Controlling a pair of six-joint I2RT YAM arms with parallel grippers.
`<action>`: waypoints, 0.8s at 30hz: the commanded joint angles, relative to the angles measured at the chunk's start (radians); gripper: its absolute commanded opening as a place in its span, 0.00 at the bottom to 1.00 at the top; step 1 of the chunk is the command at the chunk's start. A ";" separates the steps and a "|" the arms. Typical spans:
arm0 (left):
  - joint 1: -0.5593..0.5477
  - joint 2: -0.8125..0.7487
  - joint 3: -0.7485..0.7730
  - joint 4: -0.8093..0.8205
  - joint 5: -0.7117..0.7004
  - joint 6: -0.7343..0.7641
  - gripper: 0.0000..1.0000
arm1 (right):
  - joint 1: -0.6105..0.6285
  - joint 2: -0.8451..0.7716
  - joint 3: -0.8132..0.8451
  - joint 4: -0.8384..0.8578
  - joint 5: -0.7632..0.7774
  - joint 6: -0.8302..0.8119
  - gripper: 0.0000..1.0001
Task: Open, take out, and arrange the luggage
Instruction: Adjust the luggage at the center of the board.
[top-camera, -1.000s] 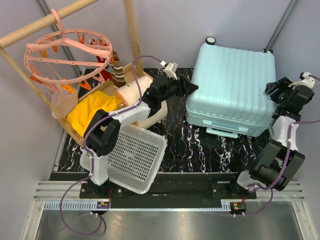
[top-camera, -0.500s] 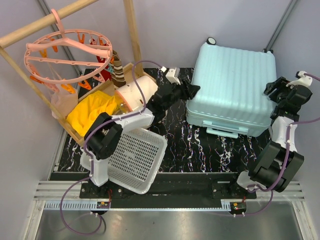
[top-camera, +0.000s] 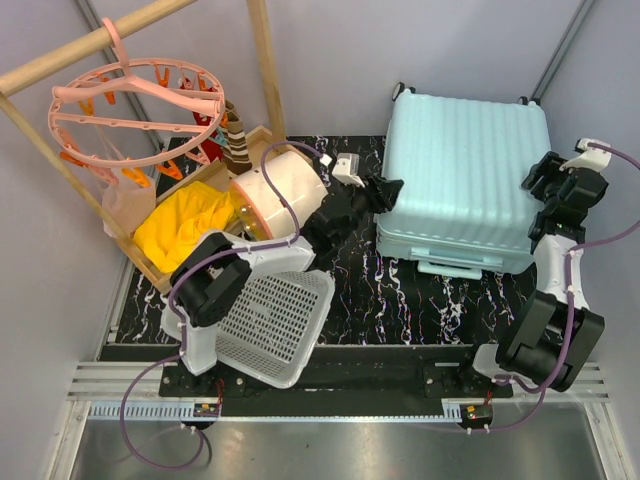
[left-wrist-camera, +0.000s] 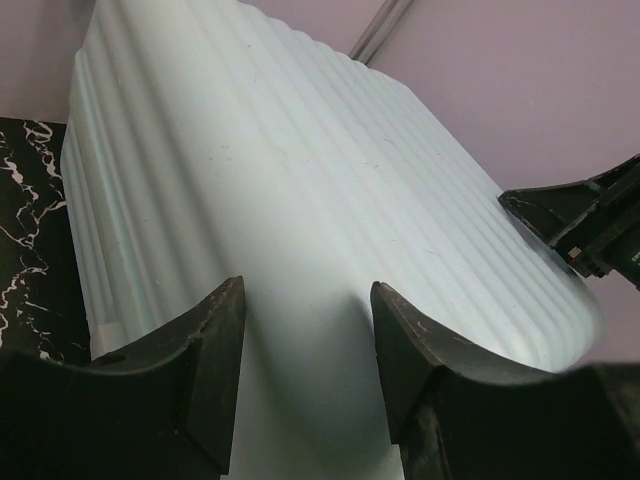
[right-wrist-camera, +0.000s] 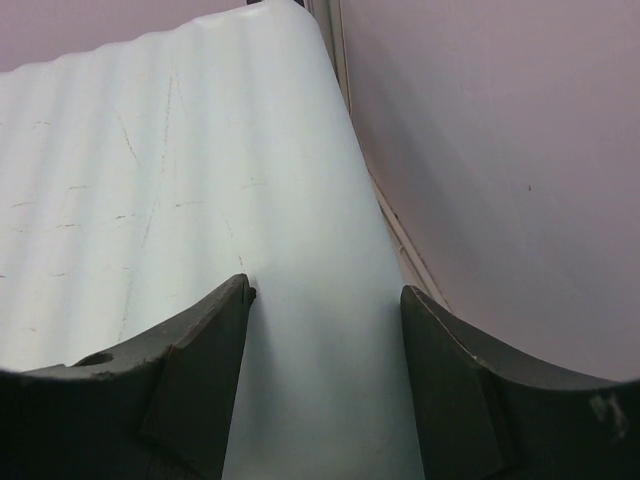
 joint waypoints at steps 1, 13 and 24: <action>-0.368 0.062 0.028 0.028 0.669 -0.125 0.51 | 0.248 0.019 -0.095 -0.462 -0.519 0.170 0.66; -0.379 0.099 0.098 -0.044 0.666 -0.066 0.55 | 0.246 -0.174 0.057 -0.700 -0.105 0.180 0.75; -0.353 -0.101 -0.098 -0.182 0.504 0.159 0.70 | 0.248 -0.202 0.074 -0.697 -0.181 0.193 0.77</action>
